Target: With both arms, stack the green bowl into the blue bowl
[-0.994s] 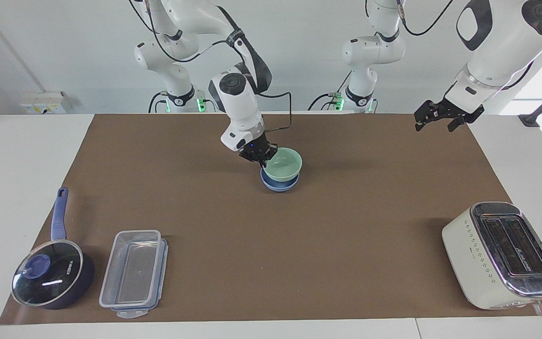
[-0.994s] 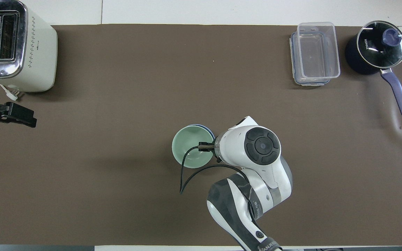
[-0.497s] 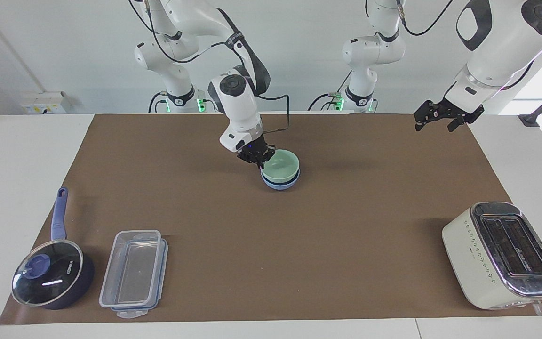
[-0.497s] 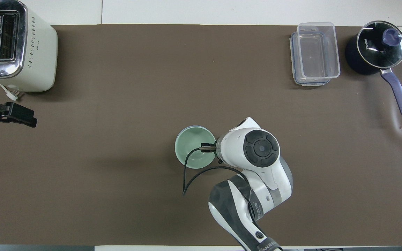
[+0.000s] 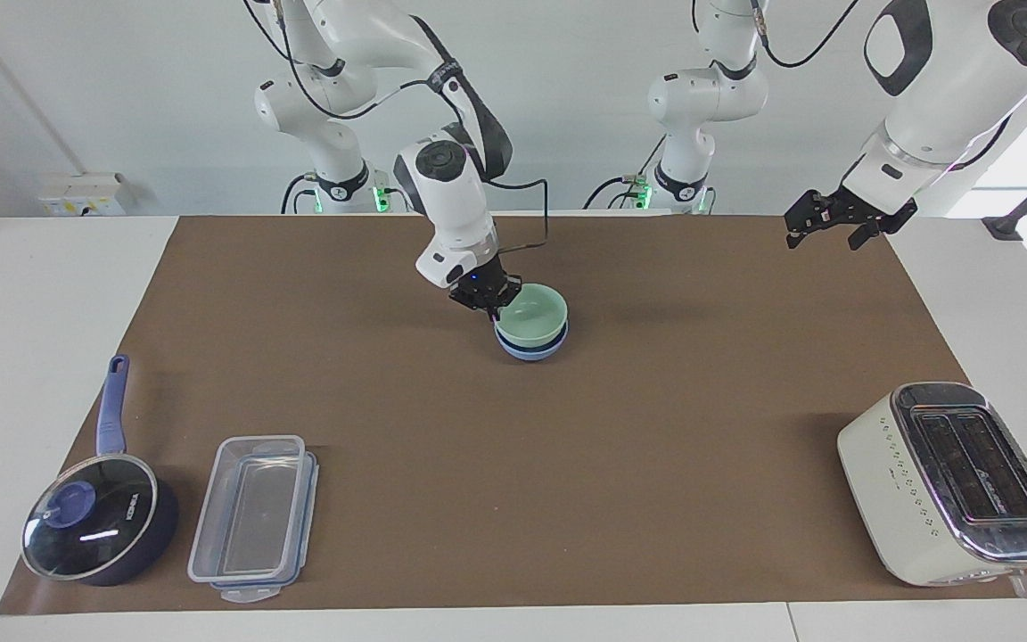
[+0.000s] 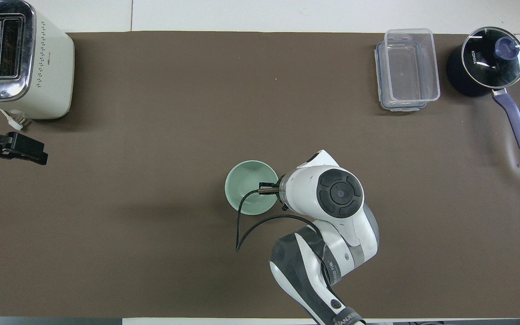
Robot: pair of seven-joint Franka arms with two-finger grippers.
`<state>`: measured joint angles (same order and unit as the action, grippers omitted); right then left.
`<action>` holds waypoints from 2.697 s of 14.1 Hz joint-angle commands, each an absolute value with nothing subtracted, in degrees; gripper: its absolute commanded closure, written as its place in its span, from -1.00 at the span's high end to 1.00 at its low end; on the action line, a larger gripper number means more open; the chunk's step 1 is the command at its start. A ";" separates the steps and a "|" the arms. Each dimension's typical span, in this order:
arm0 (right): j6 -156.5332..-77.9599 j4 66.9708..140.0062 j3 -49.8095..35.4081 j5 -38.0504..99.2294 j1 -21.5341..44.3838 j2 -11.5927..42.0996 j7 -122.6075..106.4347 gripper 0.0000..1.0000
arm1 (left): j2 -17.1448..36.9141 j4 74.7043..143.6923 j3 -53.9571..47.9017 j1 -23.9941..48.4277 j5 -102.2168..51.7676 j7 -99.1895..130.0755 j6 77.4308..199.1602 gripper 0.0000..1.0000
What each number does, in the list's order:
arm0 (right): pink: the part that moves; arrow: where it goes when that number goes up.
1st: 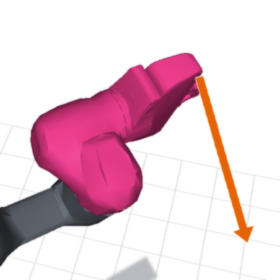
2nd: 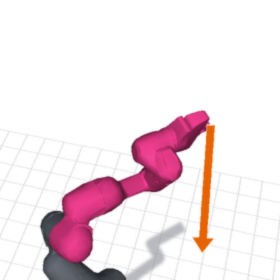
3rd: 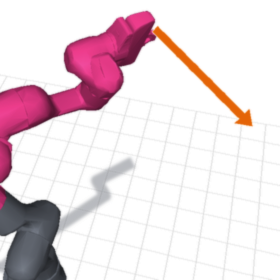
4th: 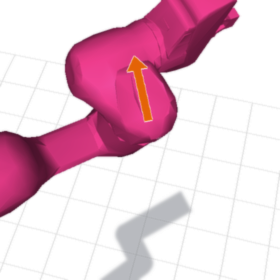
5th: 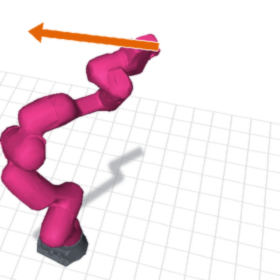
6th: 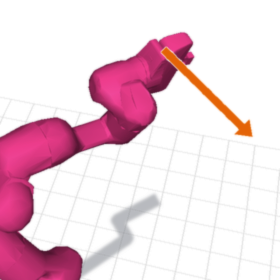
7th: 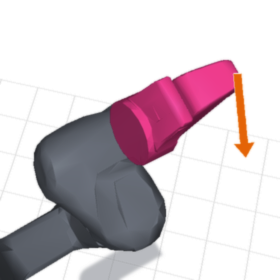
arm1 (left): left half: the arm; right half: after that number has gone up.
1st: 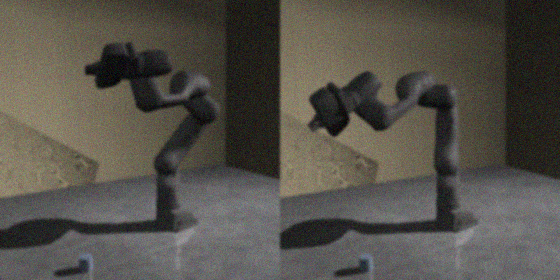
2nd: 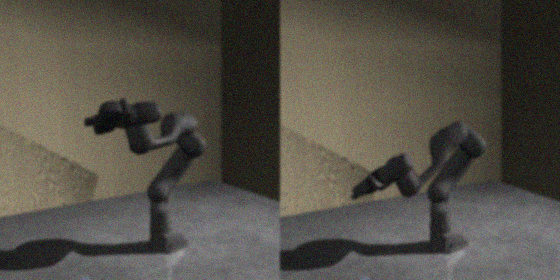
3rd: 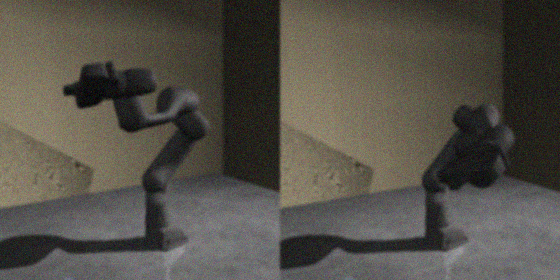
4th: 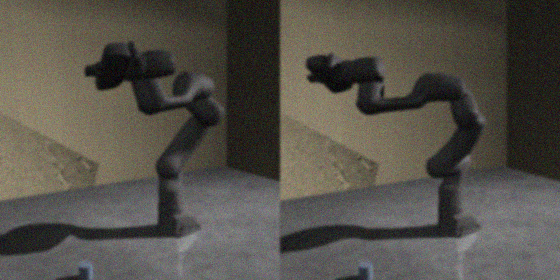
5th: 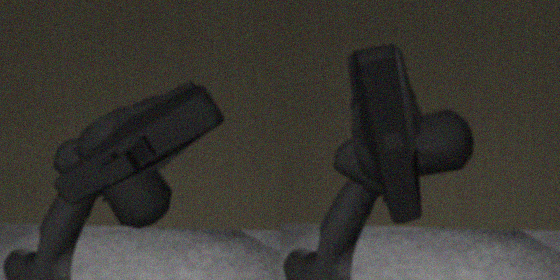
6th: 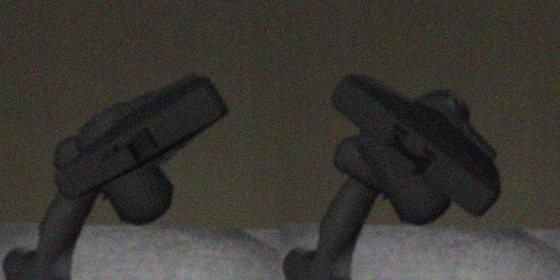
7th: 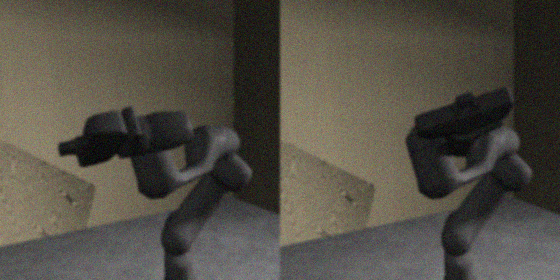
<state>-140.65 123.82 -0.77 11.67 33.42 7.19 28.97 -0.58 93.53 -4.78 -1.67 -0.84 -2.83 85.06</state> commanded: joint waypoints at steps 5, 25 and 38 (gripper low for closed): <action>-142.03 124.37 -0.70 10.46 33.49 6.68 29.62 -1.00 | -1.32 94.66 -4.66 -1.41 -0.09 -3.25 85.96 1.00; -127.27 121.65 -0.26 0.19 3.98 -5.63 5.03 1.00 | -1.32 94.66 -4.66 -1.41 -0.09 -3.25 85.96 1.00; -93.71 92.55 -0.53 -3.79 0.35 0.18 2.72 1.00 | -1.32 94.66 -4.66 -1.41 -0.09 -3.25 85.96 1.00</action>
<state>-96.44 95.14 0.11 -3.64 0.96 -1.73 3.09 -0.58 93.53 -4.78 -1.67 -0.84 -2.83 85.06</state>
